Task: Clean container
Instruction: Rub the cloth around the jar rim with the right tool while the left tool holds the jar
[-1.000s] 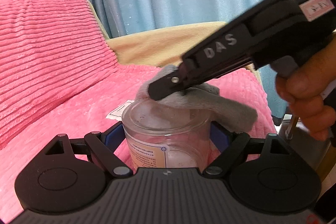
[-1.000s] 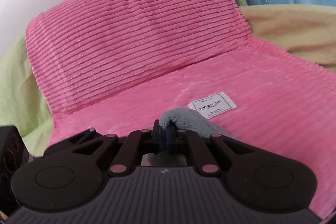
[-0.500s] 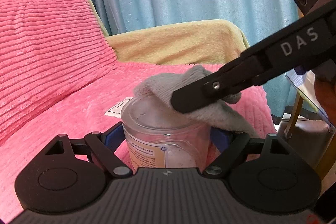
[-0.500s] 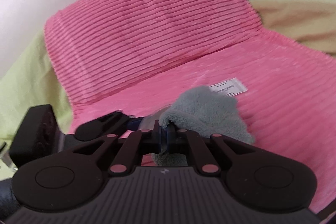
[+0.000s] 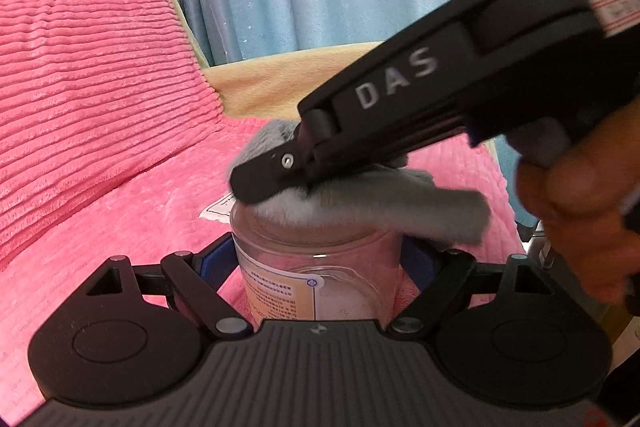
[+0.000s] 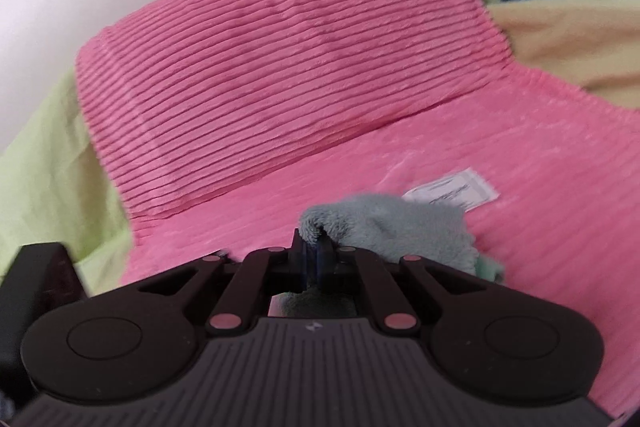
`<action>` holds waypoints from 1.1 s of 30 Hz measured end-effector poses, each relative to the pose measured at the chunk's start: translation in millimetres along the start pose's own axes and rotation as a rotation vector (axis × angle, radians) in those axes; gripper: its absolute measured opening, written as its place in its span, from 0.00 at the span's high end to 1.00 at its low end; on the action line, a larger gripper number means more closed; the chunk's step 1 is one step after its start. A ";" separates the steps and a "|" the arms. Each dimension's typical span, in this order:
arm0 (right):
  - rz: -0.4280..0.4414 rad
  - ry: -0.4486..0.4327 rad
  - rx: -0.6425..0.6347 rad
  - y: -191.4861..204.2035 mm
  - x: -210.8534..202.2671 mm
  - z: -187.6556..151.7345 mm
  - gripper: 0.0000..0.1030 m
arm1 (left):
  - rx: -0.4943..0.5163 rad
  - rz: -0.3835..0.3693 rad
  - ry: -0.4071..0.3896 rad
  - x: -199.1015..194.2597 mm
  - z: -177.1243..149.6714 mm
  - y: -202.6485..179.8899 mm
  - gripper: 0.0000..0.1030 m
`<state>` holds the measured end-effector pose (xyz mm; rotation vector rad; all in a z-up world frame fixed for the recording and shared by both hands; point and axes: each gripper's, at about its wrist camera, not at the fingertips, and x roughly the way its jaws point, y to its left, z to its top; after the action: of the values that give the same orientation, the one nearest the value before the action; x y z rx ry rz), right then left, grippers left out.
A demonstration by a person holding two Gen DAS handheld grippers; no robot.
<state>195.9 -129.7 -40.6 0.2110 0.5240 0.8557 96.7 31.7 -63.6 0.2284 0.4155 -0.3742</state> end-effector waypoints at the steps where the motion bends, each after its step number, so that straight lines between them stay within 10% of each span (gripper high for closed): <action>1: -0.004 -0.003 -0.001 0.2 2.4 1.0 0.99 | -0.003 -0.002 -0.001 0.1 -0.1 0.7 0.18; 24: 0.131 0.070 0.061 2.8 -17.3 -16.6 0.98 | 0.008 0.012 0.000 6.9 1.9 0.2 0.18; 33: -0.015 0.032 -0.068 22.9 13.1 -5.9 0.99 | -0.028 0.001 -0.001 7.8 0.8 7.1 0.18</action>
<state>184.7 -105.1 -41.6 0.1309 0.5250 0.8618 106.4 35.6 -65.3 0.2009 0.4196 -0.3674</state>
